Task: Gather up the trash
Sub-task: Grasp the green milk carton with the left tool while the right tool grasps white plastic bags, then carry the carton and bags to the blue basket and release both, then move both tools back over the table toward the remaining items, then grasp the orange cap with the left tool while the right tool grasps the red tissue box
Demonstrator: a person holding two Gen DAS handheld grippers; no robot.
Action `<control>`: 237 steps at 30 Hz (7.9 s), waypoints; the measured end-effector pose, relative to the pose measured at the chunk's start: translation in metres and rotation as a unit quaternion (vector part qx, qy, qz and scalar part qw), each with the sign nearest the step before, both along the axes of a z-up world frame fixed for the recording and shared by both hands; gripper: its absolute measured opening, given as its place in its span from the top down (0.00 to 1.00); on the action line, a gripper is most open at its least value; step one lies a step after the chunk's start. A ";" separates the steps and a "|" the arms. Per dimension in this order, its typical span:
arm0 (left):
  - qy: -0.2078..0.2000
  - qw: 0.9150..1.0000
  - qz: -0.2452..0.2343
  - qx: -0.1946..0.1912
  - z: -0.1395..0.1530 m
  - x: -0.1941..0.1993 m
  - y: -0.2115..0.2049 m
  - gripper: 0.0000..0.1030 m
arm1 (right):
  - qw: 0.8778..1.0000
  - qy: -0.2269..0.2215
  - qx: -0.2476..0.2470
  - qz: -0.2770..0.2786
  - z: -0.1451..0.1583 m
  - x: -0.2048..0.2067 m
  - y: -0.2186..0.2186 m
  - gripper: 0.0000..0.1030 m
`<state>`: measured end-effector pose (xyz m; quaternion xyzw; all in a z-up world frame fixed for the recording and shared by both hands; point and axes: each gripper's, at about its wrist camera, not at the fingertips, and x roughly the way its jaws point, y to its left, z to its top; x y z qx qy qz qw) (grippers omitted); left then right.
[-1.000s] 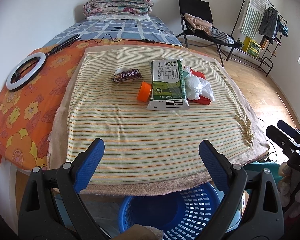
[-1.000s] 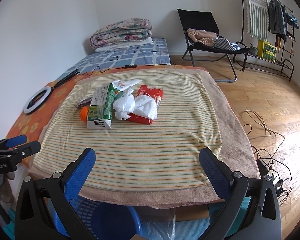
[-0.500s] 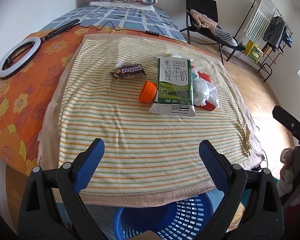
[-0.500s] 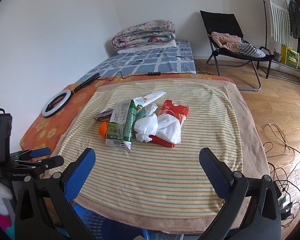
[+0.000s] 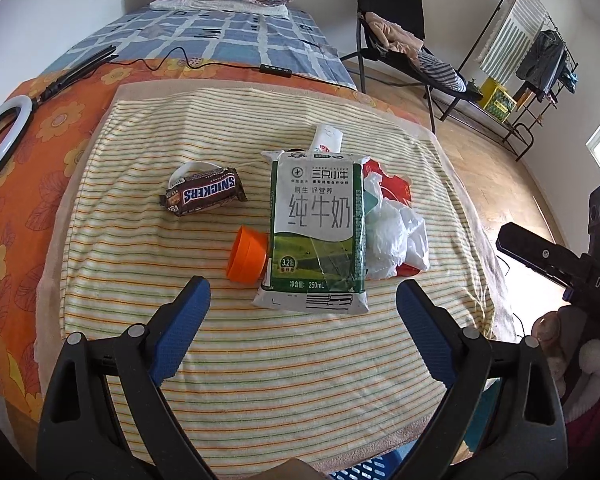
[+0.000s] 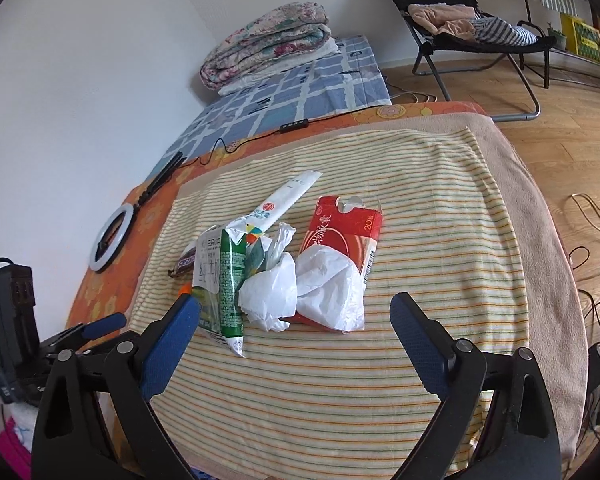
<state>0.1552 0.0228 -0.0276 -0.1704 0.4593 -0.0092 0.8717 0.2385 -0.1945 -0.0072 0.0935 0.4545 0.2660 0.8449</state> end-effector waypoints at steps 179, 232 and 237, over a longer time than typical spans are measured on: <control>0.039 0.995 -0.055 0.067 -0.060 -0.181 -0.052 0.19 | 0.975 0.004 -0.172 0.142 -0.078 -0.228 0.018 0.35; 0.057 0.995 0.003 0.086 -0.083 0.057 0.054 0.52 | 0.979 0.052 -0.169 -0.097 -0.091 0.117 0.080 0.18; 0.051 0.994 -0.006 0.096 -0.083 0.055 0.052 0.52 | 0.978 0.059 -0.176 -0.093 -0.093 0.119 0.089 0.17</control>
